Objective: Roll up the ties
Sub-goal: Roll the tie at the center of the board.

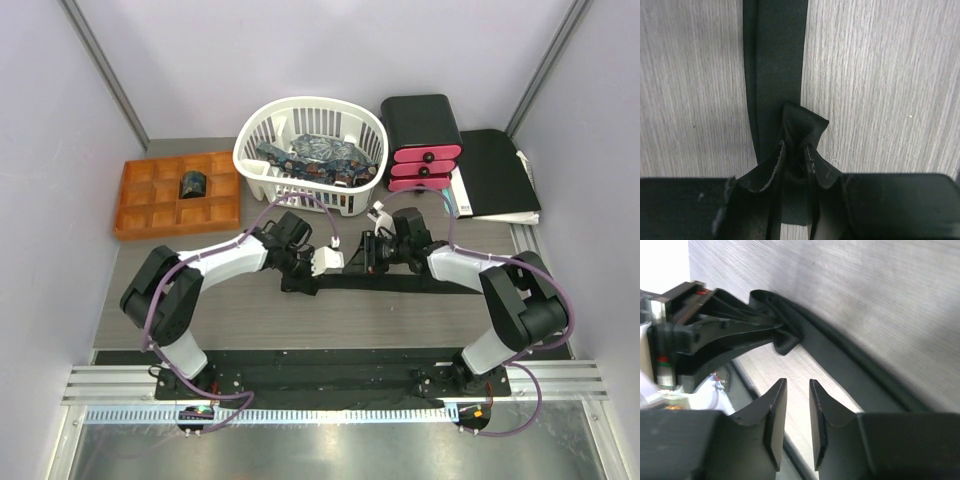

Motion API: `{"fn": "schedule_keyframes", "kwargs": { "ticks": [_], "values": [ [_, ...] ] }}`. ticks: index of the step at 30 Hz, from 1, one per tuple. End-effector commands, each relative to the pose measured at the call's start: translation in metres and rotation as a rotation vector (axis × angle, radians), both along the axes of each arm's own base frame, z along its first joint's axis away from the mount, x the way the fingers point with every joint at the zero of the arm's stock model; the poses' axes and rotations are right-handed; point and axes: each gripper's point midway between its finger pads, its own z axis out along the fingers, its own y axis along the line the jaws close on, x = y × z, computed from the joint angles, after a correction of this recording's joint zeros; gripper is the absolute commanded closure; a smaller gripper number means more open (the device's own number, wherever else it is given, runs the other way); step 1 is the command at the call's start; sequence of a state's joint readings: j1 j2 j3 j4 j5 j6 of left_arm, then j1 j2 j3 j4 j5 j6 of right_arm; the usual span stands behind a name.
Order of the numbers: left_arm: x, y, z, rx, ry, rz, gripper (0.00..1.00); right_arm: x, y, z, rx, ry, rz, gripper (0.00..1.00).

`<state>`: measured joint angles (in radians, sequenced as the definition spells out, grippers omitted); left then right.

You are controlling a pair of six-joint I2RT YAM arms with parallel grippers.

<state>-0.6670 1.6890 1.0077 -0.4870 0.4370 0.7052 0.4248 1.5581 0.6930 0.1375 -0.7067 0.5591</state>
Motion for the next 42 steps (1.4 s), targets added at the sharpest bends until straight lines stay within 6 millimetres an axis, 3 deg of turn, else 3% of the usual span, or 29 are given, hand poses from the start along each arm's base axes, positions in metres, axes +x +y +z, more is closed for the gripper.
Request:
{"fn": "schedule_keyframes", "kwargs": {
  "ticks": [1,4,7,12,15,19,21,22,24,25,26,30,32,36,39,40,42],
  "values": [
    [0.004,-0.002,0.024,-0.061,-0.059,0.034,0.8,0.017,0.002,0.023,-0.047,-0.275,0.088,0.71],
    [0.011,0.001,0.023,-0.048,-0.093,0.073,0.83,0.025,0.003,0.029,-0.06,-0.416,0.137,0.67],
    [0.02,0.003,0.028,-0.061,-0.137,0.126,0.85,0.027,0.006,0.028,-0.069,-0.435,0.187,0.6],
    [0.028,0.004,0.029,-0.07,-0.177,0.162,0.86,0.034,0.007,0.021,-0.103,-0.412,0.194,0.62],
    [0.026,0.007,0.019,-0.037,-0.165,0.152,0.86,0.051,0.005,0.032,-0.12,-0.463,0.144,0.67],
    [0.023,0.011,0.013,-0.021,-0.153,0.133,0.86,0.094,0.001,0.047,-0.214,-0.627,0.113,0.72],
    [0.021,0.01,0.012,-0.02,-0.15,0.128,0.85,0.114,-0.004,0.037,-0.269,-0.636,0.086,0.73],
    [0.022,0.01,0.012,-0.02,-0.149,0.129,0.86,0.128,-0.002,0.046,-0.276,-0.666,0.072,0.74],
    [0.022,0.01,0.011,-0.018,-0.149,0.128,0.86,0.148,-0.007,0.034,-0.334,-0.679,0.053,0.74],
    [0.024,0.009,0.012,-0.02,-0.151,0.13,0.86,0.161,-0.004,0.044,-0.333,-0.71,0.037,0.74],
    [0.024,0.009,0.012,-0.019,-0.152,0.131,0.86,0.17,-0.006,0.04,-0.355,-0.715,0.027,0.74],
    [0.026,0.009,0.011,-0.013,-0.155,0.129,0.86,0.217,-0.032,0.033,-0.453,-0.697,-0.124,0.73],
    [0.025,0.01,0.01,-0.01,-0.155,0.127,0.86,0.227,-0.041,0.038,-0.478,-0.709,-0.166,0.71],
    [0.023,0.011,0.008,-0.008,-0.153,0.122,0.86,0.224,-0.044,0.052,-0.449,-0.726,-0.164,0.71],
    [0.029,0.01,0.009,-0.01,-0.172,0.14,0.86,0.197,-0.029,0.064,-0.335,-0.686,-0.091,0.7],
    [0.033,0.011,0.011,-0.007,-0.187,0.154,0.86,0.176,-0.022,0.059,-0.278,-0.63,-0.029,0.69],
    [0.04,0.01,0.012,-0.011,-0.205,0.188,0.86,0.151,-0.013,0.07,-0.179,-0.56,-0.008,0.68]
  ]
}}
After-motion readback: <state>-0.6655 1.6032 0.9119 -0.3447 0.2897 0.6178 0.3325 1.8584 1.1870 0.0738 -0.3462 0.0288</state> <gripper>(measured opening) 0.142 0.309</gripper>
